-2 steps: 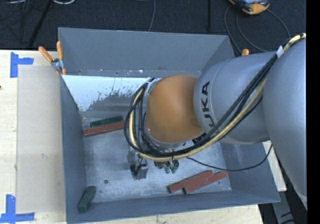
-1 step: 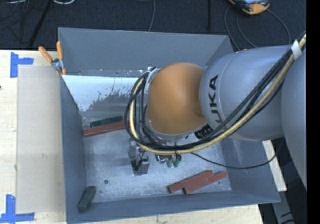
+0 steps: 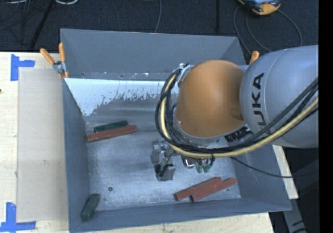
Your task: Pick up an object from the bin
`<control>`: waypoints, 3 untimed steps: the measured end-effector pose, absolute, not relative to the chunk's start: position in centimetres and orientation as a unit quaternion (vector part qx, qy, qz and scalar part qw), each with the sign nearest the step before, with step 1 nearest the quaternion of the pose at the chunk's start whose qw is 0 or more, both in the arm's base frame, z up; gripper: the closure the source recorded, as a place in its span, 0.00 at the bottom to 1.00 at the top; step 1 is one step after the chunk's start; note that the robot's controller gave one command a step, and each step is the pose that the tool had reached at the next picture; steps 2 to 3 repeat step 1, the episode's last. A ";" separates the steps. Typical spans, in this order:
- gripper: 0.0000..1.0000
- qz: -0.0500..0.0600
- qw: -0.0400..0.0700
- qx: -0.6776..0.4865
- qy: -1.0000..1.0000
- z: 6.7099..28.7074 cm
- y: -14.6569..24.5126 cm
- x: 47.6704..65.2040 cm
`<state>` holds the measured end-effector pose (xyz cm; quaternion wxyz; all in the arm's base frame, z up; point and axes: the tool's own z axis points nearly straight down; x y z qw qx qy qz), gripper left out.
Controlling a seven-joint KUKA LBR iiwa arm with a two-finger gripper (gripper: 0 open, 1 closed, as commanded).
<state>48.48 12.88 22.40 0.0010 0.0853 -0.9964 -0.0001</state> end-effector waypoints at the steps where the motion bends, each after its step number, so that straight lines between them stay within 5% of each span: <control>1: 1.00 0.000 0.000 0.084 -0.996 23.2 11.5 48.3; 3: 1.00 0.000 0.000 0.084 -0.996 23.2 11.5 48.3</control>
Offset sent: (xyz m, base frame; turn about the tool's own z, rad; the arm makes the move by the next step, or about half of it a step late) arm 0.0466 -0.0121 -0.0162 0.0607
